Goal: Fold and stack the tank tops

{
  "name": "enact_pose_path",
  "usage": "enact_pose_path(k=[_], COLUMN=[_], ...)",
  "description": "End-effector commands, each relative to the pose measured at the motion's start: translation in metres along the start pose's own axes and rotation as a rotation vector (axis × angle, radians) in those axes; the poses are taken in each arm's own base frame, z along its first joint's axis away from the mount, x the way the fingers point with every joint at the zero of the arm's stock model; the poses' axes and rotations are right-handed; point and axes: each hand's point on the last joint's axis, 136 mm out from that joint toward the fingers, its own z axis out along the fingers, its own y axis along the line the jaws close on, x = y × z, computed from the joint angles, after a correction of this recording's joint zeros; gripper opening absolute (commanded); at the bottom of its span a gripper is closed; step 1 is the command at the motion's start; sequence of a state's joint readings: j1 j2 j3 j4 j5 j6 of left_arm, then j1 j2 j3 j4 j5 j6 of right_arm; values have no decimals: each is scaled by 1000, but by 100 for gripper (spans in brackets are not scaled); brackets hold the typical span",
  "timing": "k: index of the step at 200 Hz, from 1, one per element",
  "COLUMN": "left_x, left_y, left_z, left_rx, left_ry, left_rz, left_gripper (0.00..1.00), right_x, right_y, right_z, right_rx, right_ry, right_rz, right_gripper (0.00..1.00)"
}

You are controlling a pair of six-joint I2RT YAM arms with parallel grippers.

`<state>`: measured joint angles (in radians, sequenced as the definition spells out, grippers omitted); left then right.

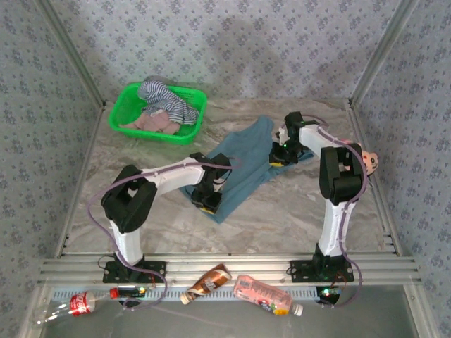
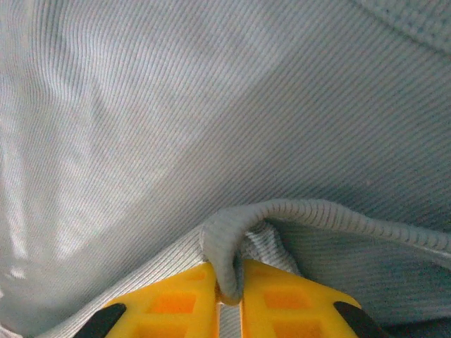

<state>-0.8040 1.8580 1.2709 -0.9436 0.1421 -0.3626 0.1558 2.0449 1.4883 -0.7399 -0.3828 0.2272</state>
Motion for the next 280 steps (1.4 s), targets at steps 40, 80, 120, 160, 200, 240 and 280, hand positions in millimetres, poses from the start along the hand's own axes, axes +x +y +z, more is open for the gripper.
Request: enact_pose_path(k=[40,80,120,160,200,240,280], left_x=[-22,-24,-22,-21,-23,-22,-17], left_y=[29,34,29,17,-39,-61,-41], left_z=[-8,-12,-30,-51,-45,-9,7], left_rx=[-155,-189,-174,-116,35,82,18], left_ry=[-49,-39,-45,-99,-129,-104,-70], left_rz=[-42,-63,-139,-277,-254,-212,-187], left_gripper=[25,30,40,47,50,49,44], right_x=[-24,-36,-48,-47,-27,1,13], right_y=[1,4,12,7,-14,-32,-22], right_z=[6,8,5,-9,-42,-55,-40], right_rx=[-26,-68,-157,-184,-129,-121,-178], right_ry=[-60,-97,-145,-161,-186,-186,-142], right_rz=[24,18,42,67,69,99,102], right_gripper=[25,25,27,29,39,39,30])
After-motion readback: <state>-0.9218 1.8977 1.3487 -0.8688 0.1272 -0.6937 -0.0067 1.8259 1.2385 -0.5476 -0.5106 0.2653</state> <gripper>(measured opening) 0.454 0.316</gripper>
